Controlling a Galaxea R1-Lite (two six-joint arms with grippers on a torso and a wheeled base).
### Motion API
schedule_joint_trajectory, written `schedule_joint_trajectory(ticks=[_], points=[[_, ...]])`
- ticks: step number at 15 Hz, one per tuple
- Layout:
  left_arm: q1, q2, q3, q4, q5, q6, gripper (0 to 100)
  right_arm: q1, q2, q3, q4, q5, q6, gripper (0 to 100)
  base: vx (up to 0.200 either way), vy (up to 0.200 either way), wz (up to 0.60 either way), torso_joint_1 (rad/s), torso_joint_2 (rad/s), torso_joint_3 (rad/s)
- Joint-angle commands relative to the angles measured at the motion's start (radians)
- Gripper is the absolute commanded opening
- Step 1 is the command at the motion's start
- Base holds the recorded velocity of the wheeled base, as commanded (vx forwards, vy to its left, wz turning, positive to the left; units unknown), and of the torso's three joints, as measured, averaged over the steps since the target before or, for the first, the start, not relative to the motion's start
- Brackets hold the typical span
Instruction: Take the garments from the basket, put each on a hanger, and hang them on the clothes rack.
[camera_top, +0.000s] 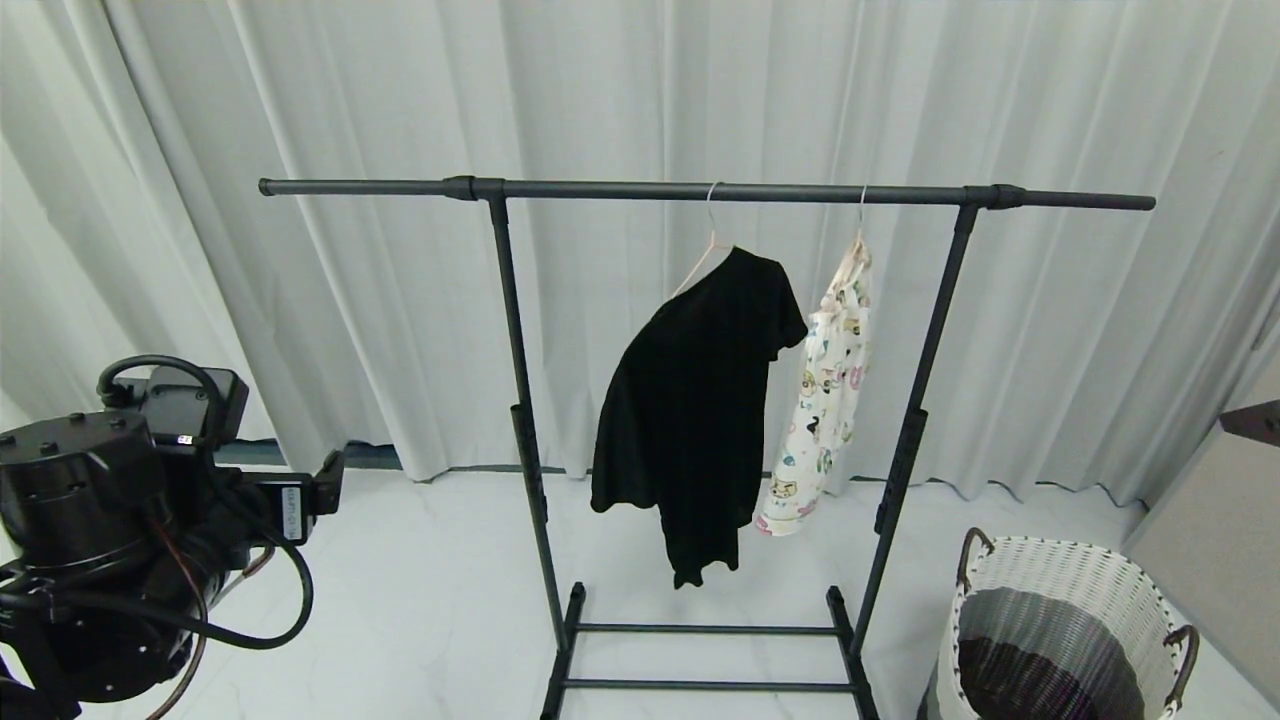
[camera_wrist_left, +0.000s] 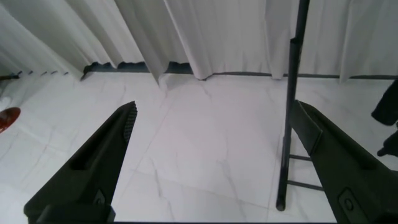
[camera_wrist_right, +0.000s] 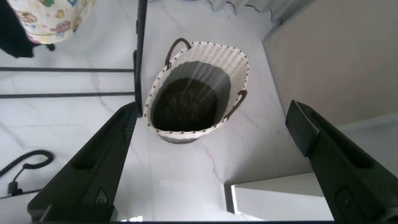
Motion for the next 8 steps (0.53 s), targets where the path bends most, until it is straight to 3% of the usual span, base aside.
schedule_joint_trajectory(ticks=[1,8], points=[[0.025,-0.013,0.005,0.000,-0.001,0.000,100,0.001,-0.023,0.021,-0.001,-0.002,-0.001,100,0.000,0.000,0.00,-0.217,0.51,0.281],[0.085,-0.083,0.103,0.000,-0.006,0.000,100,-0.009,-0.064,0.055,-0.001,-0.002,-0.001,100,0.000,0.000,0.00,-0.212,0.50,0.286]])
